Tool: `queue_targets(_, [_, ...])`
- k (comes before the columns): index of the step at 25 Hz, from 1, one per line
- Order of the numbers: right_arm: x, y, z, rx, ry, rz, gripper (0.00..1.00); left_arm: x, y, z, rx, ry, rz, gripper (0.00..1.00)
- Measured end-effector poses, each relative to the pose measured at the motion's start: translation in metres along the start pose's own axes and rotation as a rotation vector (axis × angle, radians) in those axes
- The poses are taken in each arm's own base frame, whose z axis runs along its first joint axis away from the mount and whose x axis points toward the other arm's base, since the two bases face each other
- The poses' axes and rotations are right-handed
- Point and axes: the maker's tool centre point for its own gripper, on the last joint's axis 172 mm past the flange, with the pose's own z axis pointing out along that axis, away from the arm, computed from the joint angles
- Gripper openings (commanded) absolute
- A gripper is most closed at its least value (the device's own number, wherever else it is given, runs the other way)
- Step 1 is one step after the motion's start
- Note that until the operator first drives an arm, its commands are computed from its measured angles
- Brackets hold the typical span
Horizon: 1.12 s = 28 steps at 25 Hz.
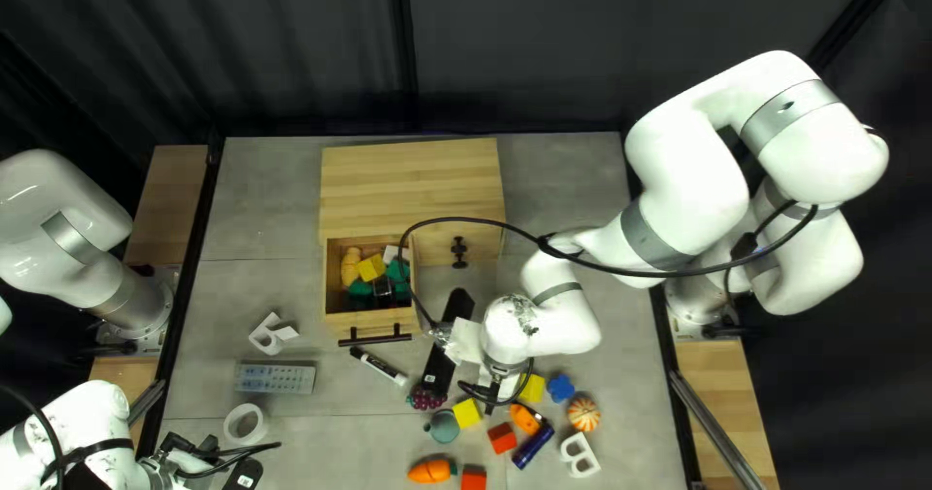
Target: Open drawers and place objects into drawer and close
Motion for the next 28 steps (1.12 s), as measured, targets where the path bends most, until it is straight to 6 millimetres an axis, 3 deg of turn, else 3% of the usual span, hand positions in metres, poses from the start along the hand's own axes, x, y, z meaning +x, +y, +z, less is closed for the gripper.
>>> queue_targets(7, [0.016, -0.001, -0.043, -0.035, 0.023, -0.011, 0.02, 0.000, 0.000, 0.000, 0.000, 0.000, 0.000, 1.00])
queue_targets(12, [0.077, 0.007, -0.109, -0.101, 0.090, -0.045, 0.02, 0.000, 0.000, 0.000, 0.000, 0.000, 0.000, 1.00])
queue_targets(18, [0.145, 0.050, -0.169, -0.194, 0.186, -0.098, 0.02, 0.000, 0.000, 0.000, 0.000, 0.000, 0.000, 1.00])
queue_targets(20, [0.160, 0.061, -0.181, -0.208, 0.219, -0.104, 0.03, 0.000, 0.000, 0.000, 0.000, 0.000, 0.000, 1.00])
queue_targets(22, [0.174, 0.070, -0.188, -0.213, 0.261, -0.107, 0.12, 0.000, 0.000, 0.000, 0.000, 0.000, 0.000, 1.00])
queue_targets(26, [0.196, 0.080, -0.189, -0.206, 0.323, -0.110, 0.14, 0.000, 0.000, 0.000, 0.000, 0.000, 0.000, 1.00])
queue_targets(27, [0.201, 0.081, -0.187, -0.204, 0.334, -0.109, 0.61, 0.000, 0.000, 0.000, 0.000, 0.000, 0.000, 1.00])
queue_targets(28, [0.205, 0.082, -0.186, -0.201, 0.342, -0.108, 0.72, 0.000, 0.000, 0.000, 0.000, 0.000, 0.000, 1.00])
